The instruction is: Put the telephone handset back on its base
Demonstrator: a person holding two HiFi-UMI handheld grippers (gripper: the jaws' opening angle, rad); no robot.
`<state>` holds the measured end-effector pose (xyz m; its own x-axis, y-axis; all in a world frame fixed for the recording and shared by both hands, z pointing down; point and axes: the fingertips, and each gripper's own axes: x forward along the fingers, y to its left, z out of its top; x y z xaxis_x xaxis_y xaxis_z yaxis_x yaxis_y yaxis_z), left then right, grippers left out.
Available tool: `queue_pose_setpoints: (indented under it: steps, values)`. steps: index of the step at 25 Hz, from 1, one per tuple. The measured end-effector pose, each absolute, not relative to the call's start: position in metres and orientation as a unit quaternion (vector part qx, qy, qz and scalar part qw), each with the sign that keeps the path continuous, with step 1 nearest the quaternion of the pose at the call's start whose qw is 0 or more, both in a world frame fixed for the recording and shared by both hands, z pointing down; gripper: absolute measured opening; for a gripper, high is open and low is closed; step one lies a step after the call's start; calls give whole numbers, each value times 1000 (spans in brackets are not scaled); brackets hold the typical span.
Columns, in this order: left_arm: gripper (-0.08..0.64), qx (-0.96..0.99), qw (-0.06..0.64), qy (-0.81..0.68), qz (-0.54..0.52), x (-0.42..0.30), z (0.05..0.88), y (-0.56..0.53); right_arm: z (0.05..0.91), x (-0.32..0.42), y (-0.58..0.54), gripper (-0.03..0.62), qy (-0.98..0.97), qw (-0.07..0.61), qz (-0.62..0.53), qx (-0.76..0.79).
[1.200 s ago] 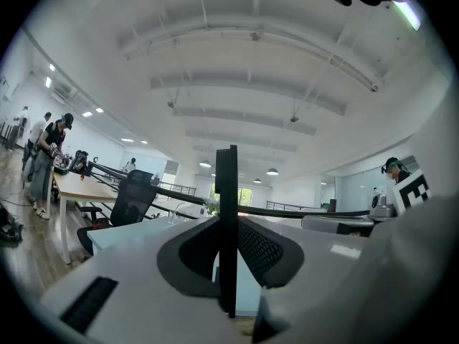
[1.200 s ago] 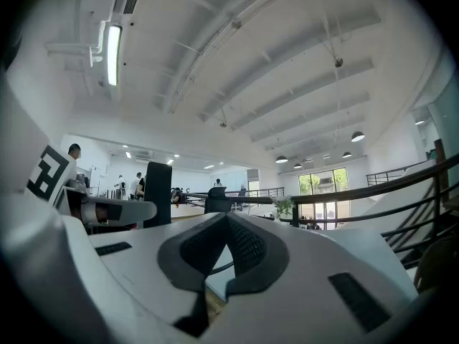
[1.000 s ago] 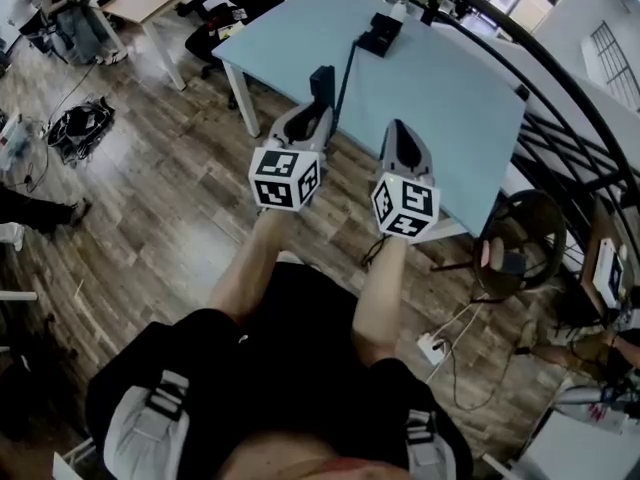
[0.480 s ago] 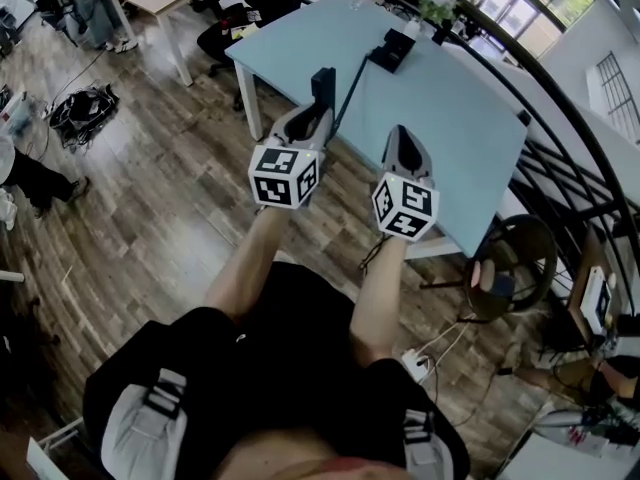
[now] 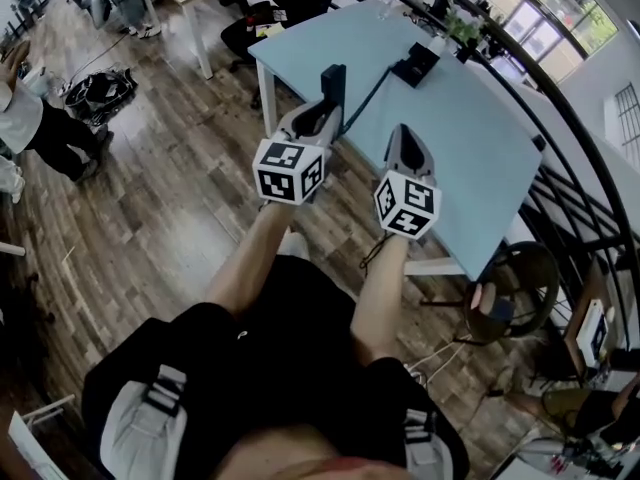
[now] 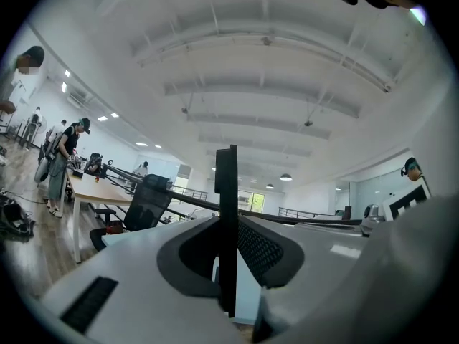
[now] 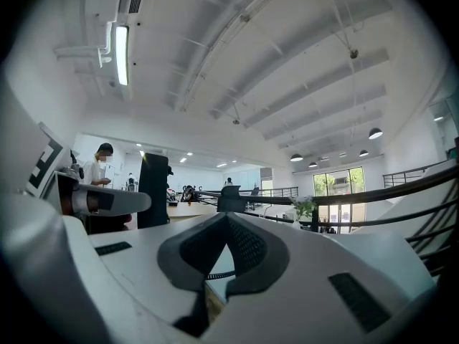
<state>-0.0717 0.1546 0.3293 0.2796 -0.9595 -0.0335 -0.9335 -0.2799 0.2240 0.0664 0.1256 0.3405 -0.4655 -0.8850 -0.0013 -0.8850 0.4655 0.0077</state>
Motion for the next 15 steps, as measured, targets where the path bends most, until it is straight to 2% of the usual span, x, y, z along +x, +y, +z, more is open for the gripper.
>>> queue_pose_setpoints:
  steps: [8, 15]
  values:
    - [69, 800, 78, -588, -87, -77, 331, 108, 345, 65, 83, -8, -855, 2, -7, 519]
    - [71, 807, 79, -577, -97, -81, 331, 22, 338, 76, -5, -8, -836, -14, -12, 549]
